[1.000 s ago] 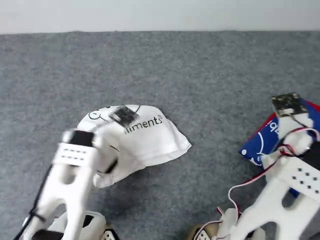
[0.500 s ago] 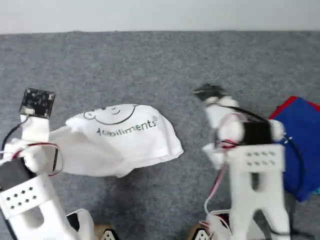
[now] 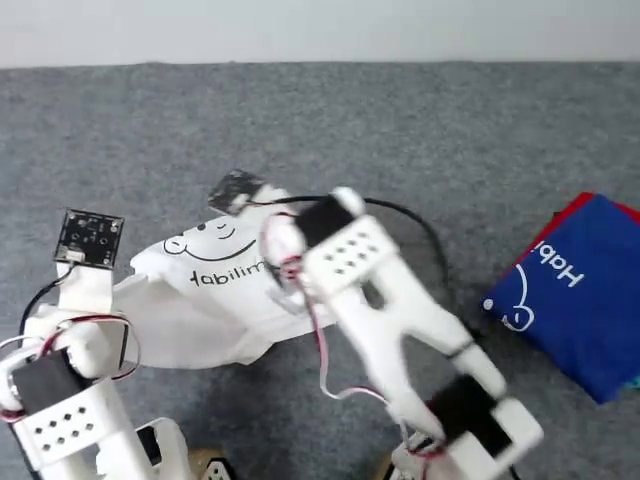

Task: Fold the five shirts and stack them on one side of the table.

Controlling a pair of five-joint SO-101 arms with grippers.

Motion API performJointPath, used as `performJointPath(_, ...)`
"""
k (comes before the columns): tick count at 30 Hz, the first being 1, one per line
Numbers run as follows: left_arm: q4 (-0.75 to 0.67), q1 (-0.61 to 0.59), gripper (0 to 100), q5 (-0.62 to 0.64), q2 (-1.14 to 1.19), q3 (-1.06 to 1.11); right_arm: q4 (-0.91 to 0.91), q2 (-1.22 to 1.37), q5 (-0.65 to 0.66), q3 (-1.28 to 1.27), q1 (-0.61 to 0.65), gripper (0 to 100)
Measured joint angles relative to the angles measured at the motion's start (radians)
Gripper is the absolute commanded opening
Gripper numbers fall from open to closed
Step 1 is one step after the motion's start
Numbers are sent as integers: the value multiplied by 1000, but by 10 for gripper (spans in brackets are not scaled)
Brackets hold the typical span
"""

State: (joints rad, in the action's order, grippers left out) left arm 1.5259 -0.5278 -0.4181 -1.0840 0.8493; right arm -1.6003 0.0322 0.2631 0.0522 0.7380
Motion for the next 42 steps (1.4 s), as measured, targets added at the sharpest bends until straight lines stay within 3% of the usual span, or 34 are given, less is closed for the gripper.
performJointPath(6,0,-64,13,0,-8,0,2,176,-81,157,106,169)
performJointPath(15,0,-117,13,0,-8,0,17,359,-141,199,150,169)
performJointPath(26,17,-117,13,0,-8,0,176,453,167,199,-279,169)
performJointPath(31,18,-117,13,0,-9,0,157,453,224,298,-362,169)
performJointPath(39,18,-117,13,40,-9,0,-138,453,224,519,-210,169)
performJointPath(42,18,-117,13,46,-9,0,-153,453,158,543,-123,172)
